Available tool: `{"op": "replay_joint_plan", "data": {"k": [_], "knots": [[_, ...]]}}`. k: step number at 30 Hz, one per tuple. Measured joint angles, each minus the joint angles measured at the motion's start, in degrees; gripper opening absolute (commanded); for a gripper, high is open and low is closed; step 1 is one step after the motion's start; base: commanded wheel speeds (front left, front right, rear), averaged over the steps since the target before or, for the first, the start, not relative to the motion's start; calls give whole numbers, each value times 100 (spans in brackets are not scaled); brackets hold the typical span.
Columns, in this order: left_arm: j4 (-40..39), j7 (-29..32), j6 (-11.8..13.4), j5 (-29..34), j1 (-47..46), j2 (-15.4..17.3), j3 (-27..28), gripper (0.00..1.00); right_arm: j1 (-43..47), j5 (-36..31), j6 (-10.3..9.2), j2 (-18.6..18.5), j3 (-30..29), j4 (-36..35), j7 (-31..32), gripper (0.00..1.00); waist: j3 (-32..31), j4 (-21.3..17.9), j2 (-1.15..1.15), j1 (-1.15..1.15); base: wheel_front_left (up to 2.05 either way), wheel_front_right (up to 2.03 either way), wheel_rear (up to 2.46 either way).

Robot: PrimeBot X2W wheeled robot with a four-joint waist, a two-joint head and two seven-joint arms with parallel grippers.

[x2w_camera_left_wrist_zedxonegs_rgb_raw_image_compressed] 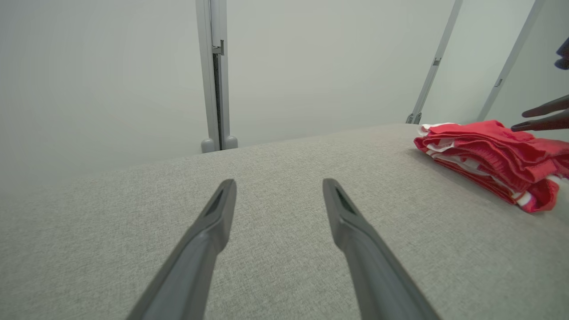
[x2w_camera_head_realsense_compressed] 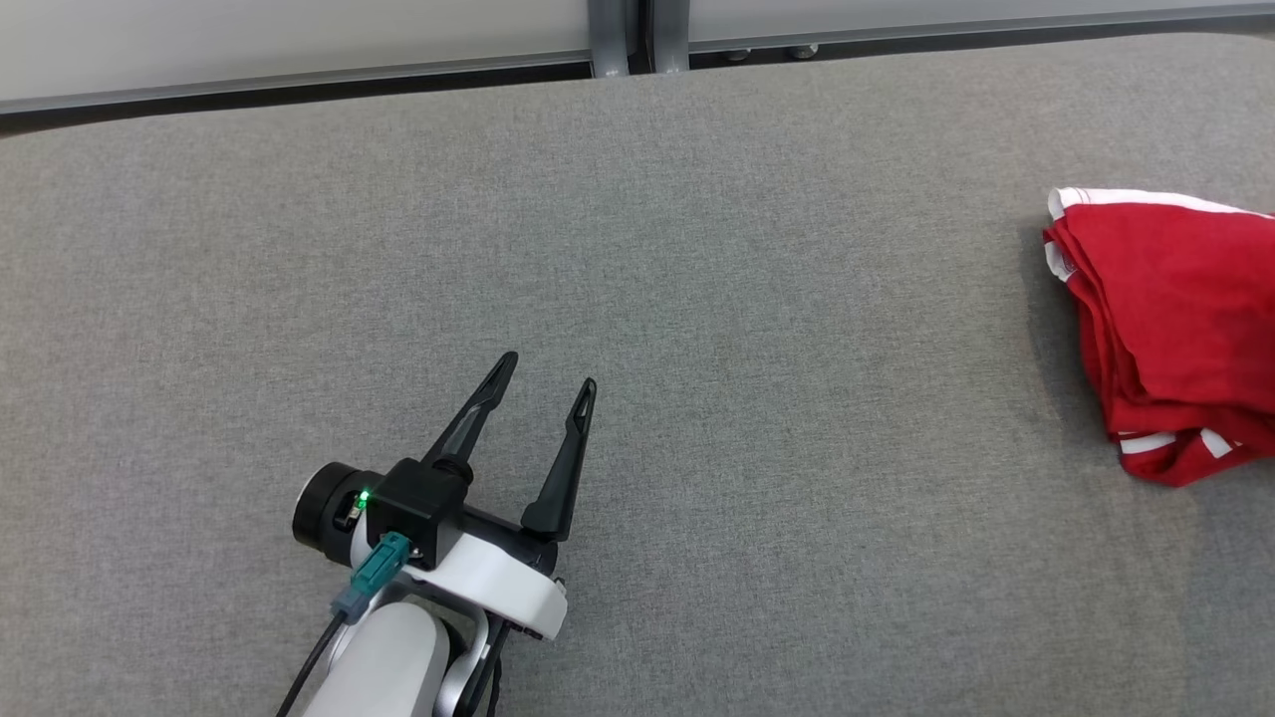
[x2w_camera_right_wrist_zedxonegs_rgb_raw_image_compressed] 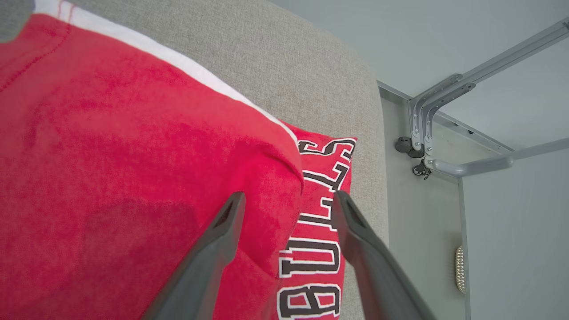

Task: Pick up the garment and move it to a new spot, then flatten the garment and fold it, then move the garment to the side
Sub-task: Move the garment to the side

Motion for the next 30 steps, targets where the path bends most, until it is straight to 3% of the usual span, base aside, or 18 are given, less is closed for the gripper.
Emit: {"op": "replay_joint_plan", "data": {"k": [8, 13, 18, 22, 30], "knots": [[-38, 0, 45, -98, 115, 12, 118, 100, -261, -281, 0, 500, -248, 758, -823, 100, -314, -70, 0, 0, 0, 0, 0], [-143, -1, 104, -154, 316, 88, 355, 100, -276, -119, 0, 815, -609, 701, -1707, 100, -611, -117, 0, 0, 0, 0, 0], [-299, 0, 170, -238, 507, 208, 660, 100, -13, -148, 0, 945, -805, 509, -2186, 100, -932, -116, 0, 0, 0, 0, 0], [-461, -1, 245, -292, 745, 315, 955, 100, 324, -160, 0, 1031, -1263, 20, -2277, 100, -1206, -83, 0, 0, 0, 0, 0], [-769, -1, 294, -472, 1185, 376, 1316, 100, 1992, -782, 0, 1178, -3219, -1972, -2301, 100, -1566, 71, 0, 0, 0, 0, 0]]}}
